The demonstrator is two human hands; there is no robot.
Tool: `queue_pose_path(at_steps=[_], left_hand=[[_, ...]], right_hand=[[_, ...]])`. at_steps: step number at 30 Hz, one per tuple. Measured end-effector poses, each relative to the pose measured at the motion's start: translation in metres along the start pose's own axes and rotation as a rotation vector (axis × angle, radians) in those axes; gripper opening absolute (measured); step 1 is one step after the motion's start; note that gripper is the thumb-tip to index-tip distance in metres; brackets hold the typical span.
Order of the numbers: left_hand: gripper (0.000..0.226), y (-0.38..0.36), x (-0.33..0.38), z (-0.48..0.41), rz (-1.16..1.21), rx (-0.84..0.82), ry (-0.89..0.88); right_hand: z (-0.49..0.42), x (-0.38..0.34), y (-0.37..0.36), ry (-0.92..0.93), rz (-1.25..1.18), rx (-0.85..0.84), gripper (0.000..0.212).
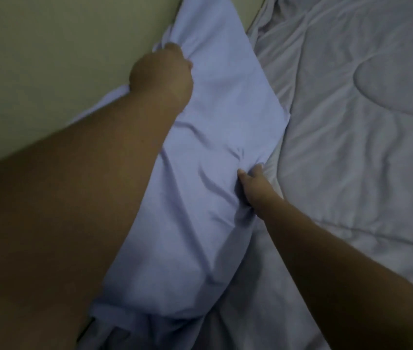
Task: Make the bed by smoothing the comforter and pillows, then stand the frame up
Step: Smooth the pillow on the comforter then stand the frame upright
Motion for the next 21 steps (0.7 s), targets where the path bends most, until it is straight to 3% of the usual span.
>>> queue_pose_path(at_steps=[7,11,15,21], left_hand=[[0.050,-0.003,0.008,0.005,-0.044,0.052,0.003],[0.065,0.001,0.016,0.029,-0.244,0.126,-0.062],[0.068,-0.025,0.021,0.078,-0.478,0.032,-0.233],[0.065,-0.033,0.001,0.178,-0.498,-0.084,-0.098]], right_hand=[[0.007,0.011,0.006,0.027,0.082,-0.028,0.070],[0.026,0.007,0.013,0.076,0.135,-0.019,0.066],[0.045,0.000,0.028,0.162,0.231,-0.003,0.065],[0.096,0.013,0.051,0.294,0.319,-0.033,0.070]])
Point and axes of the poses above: each hand's wrist, its own z-axis away from the middle knuckle, its own y-axis out of the back of the hand, x = y × z, the point moved 5 cm from there along -z, towards the middle knuckle, and after that the axes turned 11 degrees about z, right-handed, at the moved point
